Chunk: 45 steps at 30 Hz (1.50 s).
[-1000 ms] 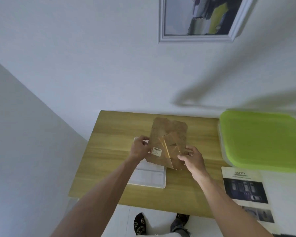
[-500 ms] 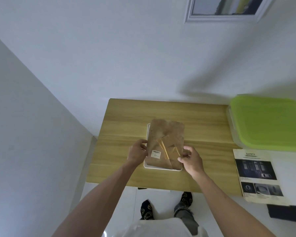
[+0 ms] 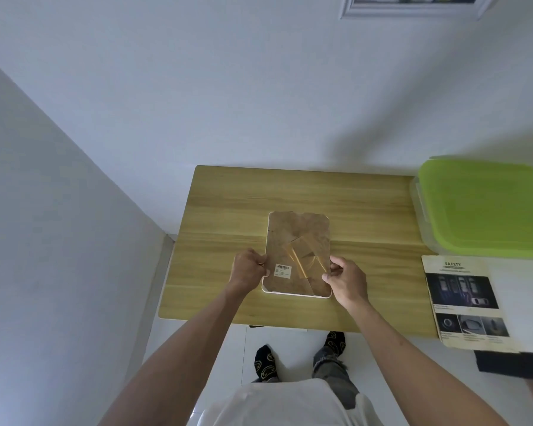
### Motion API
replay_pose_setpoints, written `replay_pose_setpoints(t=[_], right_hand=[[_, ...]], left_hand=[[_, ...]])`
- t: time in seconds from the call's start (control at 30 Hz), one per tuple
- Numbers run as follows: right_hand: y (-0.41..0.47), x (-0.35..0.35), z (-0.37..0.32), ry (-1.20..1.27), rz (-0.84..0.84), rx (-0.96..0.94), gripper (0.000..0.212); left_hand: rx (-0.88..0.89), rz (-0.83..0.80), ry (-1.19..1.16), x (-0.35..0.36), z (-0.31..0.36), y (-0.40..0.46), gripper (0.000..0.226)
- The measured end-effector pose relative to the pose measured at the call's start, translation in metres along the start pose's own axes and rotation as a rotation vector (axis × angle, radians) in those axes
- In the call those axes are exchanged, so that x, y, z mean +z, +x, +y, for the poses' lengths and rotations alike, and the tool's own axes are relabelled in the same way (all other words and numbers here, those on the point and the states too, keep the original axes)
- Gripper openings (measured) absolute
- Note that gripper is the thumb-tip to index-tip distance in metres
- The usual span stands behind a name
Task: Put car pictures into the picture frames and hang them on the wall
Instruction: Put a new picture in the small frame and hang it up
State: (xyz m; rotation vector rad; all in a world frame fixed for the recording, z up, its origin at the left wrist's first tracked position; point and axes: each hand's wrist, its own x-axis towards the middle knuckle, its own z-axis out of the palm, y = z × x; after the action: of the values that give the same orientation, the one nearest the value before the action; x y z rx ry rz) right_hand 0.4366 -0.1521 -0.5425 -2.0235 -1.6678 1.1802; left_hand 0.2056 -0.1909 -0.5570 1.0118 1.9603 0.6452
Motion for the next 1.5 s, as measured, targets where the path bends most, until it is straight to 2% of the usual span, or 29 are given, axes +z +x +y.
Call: replay_pose_setpoints(t=[0.07, 0.1, 0.2, 0.33, 0.43, 0.5, 0.57, 0.63, 0.73, 0.9, 1.03, 1.3, 1.5], right_hand=[[0.0, -0.002, 0.0, -0.058, 0.012, -0.033, 0.024], [0.001, -0.003, 0.0, -0.072, 0.008, -0.042, 0.026], [0.005, -0.005, 0.001, -0.126, -0.013, -0.073, 0.023], [0.007, -0.005, -0.002, -0.166, -0.076, -0.081, 0.047], [0.009, -0.005, -0.003, -0.227, -0.095, -0.09, 0.05], [0.012, -0.008, -0.007, -0.35, -0.112, -0.124, 0.056], [0.017, -0.013, -0.016, -0.554, -0.15, -0.172, 0.073], [0.025, -0.019, -0.026, -0.751, -0.175, -0.249, 0.097], [0.045, -0.022, -0.033, -0.948, -0.276, -0.405, 0.121], [0.077, -0.025, -0.038, -1.077, -0.484, -0.525, 0.133], [0.084, -0.026, -0.033, -1.051, -0.526, -0.554, 0.135], [0.085, -0.021, -0.035, -1.089, -0.482, -0.573, 0.132], [0.071, -0.028, -0.027, -1.013, -0.379, -0.484, 0.122]], left_hand=[[0.0, 0.008, -0.022, 0.001, -0.003, 0.002, 0.009], [-0.002, 0.011, -0.021, 0.001, -0.005, 0.003, 0.008], [-0.025, -0.009, -0.01, 0.002, -0.011, 0.008, 0.019], [0.132, -0.118, 0.203, -0.006, -0.003, 0.004, 0.02], [0.25, -0.203, 0.387, -0.013, 0.006, 0.003, 0.025], [0.263, -0.227, 0.5, -0.018, 0.016, 0.005, 0.025], [0.324, -0.238, 0.626, -0.02, 0.03, 0.007, 0.015], [0.413, -0.248, 0.772, -0.017, 0.042, 0.012, 0.042], [0.425, -0.274, 0.915, -0.013, 0.053, 0.026, 0.094], [0.441, -0.375, 1.002, -0.008, 0.061, 0.044, 0.146], [0.445, -0.475, 1.082, -0.007, 0.062, 0.06, 0.149], [0.443, -0.482, 1.023, -0.009, 0.055, 0.065, 0.151], [0.392, -0.452, 1.058, -0.006, 0.058, 0.06, 0.152]])
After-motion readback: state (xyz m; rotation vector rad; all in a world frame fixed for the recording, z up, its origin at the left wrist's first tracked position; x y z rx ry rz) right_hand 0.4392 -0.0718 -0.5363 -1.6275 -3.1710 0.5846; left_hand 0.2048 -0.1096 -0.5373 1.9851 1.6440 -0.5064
